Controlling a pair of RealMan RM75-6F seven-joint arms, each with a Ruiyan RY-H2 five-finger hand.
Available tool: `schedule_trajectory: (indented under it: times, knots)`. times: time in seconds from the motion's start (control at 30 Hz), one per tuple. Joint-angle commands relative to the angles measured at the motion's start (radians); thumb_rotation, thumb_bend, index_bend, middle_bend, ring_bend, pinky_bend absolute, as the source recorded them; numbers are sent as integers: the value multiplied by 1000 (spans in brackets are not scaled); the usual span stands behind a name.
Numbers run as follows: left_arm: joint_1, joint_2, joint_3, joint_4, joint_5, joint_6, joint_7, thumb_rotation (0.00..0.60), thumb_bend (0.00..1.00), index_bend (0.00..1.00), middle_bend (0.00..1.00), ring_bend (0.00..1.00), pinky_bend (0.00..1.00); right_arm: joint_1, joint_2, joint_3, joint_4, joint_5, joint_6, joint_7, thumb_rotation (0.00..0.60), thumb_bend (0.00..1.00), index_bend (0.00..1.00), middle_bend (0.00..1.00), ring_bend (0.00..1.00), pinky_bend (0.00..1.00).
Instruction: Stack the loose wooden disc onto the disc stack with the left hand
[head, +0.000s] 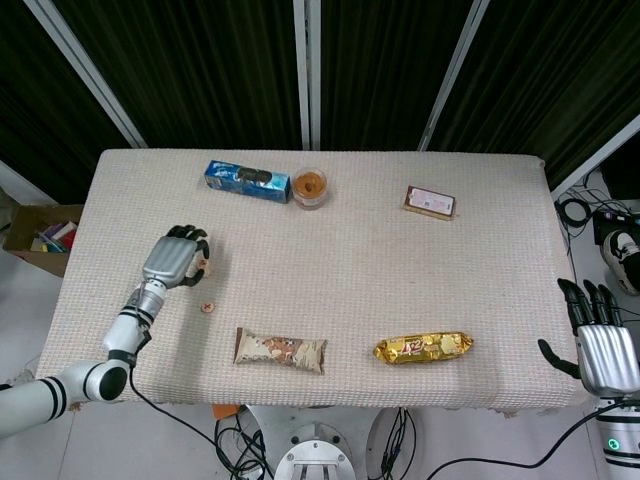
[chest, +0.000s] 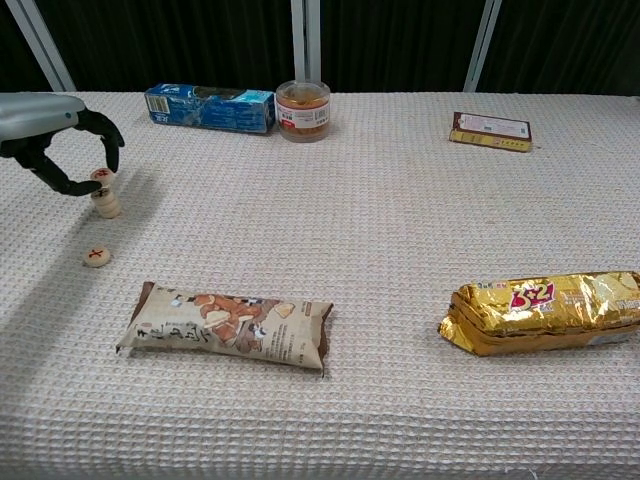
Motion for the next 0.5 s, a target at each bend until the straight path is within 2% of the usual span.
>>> schedule_trajectory:
  times: [0.03,0.5]
  knots:
    - [-7,-9,8,0,-9,4,16,600,408,517,177,109,134,0,-1,0,3,0,1,3,600,176,9,124,0,83]
    - [-14,-10,31,-2,-41,23,46,600,408,514,176,109,134,1,-3,-1,6,3,-2,5,600,176,9,124,0,82]
